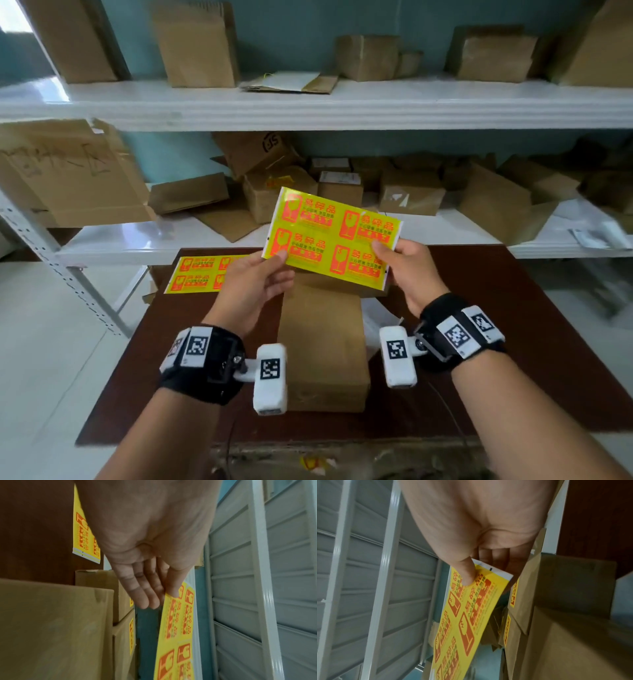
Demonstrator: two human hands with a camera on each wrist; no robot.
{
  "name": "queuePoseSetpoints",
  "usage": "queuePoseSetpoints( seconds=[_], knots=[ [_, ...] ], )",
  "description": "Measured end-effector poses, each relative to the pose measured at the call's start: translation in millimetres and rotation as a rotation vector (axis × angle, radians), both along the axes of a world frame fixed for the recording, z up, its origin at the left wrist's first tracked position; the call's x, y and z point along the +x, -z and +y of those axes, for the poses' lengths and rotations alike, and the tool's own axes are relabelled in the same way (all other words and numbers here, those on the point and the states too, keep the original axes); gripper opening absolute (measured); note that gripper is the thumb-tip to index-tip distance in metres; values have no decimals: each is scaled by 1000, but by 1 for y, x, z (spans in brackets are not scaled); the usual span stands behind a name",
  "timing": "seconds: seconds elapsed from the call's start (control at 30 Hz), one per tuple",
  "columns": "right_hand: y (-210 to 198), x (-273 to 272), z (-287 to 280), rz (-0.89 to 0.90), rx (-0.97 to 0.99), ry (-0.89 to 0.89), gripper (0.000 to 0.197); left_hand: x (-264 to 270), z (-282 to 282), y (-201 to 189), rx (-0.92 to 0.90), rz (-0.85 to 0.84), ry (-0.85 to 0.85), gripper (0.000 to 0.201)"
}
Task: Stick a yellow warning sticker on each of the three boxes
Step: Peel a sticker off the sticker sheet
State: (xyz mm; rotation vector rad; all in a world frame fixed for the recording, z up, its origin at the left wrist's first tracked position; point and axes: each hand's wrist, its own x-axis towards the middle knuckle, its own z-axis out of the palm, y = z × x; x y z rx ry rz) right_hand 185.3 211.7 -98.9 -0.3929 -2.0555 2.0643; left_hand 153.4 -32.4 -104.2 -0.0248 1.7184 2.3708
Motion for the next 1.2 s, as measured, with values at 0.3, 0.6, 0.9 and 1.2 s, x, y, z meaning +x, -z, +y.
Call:
queuePoseSetpoints(
  seconds=[0.3,0.6,0.9,1.2],
  knots=[
    [30,4,23,57,130,41,12,-13,2,3,-295,-8,116,20],
    [35,5,31,33,214,35,15,-20,-9,12,-595,114,186,12],
    [32,3,26,32,305,-24,14,-23,-10,11,-551,90,153,13],
    [29,0,25,28,358,-22,15,-29,-10,11,-499,81,73,9]
  ],
)
